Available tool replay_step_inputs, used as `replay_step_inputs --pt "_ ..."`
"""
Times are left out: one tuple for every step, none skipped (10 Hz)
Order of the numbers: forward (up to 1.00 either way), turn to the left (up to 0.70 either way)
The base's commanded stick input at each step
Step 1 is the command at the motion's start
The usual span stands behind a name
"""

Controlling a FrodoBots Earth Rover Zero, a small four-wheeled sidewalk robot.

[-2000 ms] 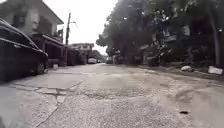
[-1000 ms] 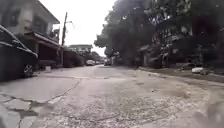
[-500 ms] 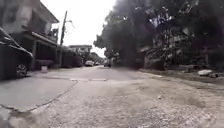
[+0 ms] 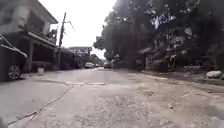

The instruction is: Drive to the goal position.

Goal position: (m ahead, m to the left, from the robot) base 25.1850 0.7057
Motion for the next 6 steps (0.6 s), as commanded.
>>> replay_step_inputs --pt "0.7 0.0" --pt "0.7 0.0" --pt "0.7 0.0" --pt "0.7 0.0" --pt "0.7 0.0" --pt "0.7 0.0"
